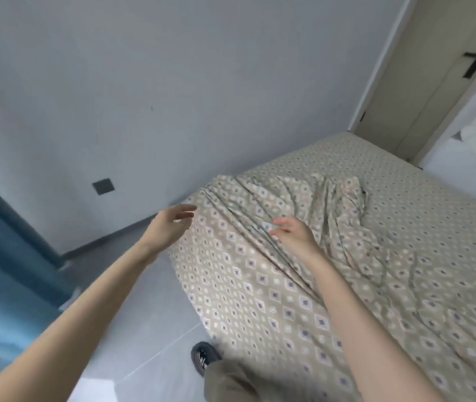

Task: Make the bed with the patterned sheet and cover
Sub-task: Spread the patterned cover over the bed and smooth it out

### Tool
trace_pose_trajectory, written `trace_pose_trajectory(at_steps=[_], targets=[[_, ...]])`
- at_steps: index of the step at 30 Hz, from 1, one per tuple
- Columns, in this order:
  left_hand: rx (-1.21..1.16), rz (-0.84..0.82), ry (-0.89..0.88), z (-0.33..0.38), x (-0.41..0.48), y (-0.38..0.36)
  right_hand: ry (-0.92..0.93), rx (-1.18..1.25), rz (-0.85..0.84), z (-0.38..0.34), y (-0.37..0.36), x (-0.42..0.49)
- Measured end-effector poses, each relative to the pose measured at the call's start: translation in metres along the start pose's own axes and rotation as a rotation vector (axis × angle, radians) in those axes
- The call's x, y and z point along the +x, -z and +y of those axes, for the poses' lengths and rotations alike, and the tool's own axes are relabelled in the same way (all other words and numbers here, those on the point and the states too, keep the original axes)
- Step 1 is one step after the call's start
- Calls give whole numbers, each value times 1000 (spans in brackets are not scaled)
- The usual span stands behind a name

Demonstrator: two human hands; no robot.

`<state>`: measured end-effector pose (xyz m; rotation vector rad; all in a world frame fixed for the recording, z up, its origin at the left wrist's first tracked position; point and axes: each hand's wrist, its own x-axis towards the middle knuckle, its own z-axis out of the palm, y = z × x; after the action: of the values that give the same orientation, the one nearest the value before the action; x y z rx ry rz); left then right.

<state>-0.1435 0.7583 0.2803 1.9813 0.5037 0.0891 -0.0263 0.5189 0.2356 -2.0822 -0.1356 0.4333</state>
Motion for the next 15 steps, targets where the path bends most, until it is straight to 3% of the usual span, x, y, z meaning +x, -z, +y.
trace_pose_trajectory(at_steps=[6, 15], targets=[[-25, 100, 49, -11, 113, 72, 77, -12, -77, -83, -71, 120], [-46, 106, 34, 1, 291, 160, 89, -17, -108, -191, -144, 284]])
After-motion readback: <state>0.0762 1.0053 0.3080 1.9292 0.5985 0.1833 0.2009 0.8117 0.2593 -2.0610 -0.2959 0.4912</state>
